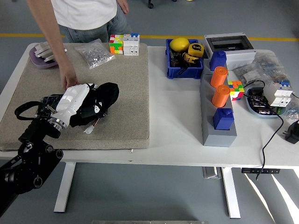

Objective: Pick the rag up,wipe the panel,place it on the desk

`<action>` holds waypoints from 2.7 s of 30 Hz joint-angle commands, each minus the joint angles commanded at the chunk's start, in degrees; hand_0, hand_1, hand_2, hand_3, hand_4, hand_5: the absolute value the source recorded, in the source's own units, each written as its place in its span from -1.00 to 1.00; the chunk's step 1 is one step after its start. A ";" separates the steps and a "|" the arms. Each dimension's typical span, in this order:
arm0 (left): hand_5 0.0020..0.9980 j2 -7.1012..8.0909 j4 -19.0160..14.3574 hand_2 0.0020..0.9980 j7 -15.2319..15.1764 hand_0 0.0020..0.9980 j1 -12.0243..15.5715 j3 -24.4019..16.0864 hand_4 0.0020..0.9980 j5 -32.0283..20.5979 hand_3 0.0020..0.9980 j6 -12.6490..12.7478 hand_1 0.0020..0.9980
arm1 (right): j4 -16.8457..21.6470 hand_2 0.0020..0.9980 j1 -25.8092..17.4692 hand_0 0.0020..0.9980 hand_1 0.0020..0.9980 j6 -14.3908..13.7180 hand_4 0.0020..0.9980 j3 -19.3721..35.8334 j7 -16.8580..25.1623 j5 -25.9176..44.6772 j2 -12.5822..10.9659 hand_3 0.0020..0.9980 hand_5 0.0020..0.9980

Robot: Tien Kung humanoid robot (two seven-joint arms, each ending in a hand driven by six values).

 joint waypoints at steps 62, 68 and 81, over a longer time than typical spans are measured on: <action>-1.00 7.06 11.11 -0.18 -1.76 -0.42 3.60 -25.60 -1.00 3.80 -0.36 0.63 -0.61 | 0.00 0.37 -0.12 0.58 0.25 -0.12 1.00 -0.30 -0.37 0.57 0.13 0.28 0.12; -1.00 7.87 13.90 -0.18 -3.56 -0.42 3.05 -26.70 -1.00 2.31 -0.37 1.28 -0.60 | 0.00 0.37 -0.02 0.58 0.25 -0.19 1.00 -0.62 -0.46 0.59 0.12 0.29 0.12; -1.00 8.06 17.39 0.24 -3.19 0.17 3.01 -27.14 0.15 3.23 0.09 -3.16 0.50 | 0.00 0.37 -0.06 0.58 0.25 -0.20 1.00 -1.08 -0.73 0.64 0.26 0.29 0.12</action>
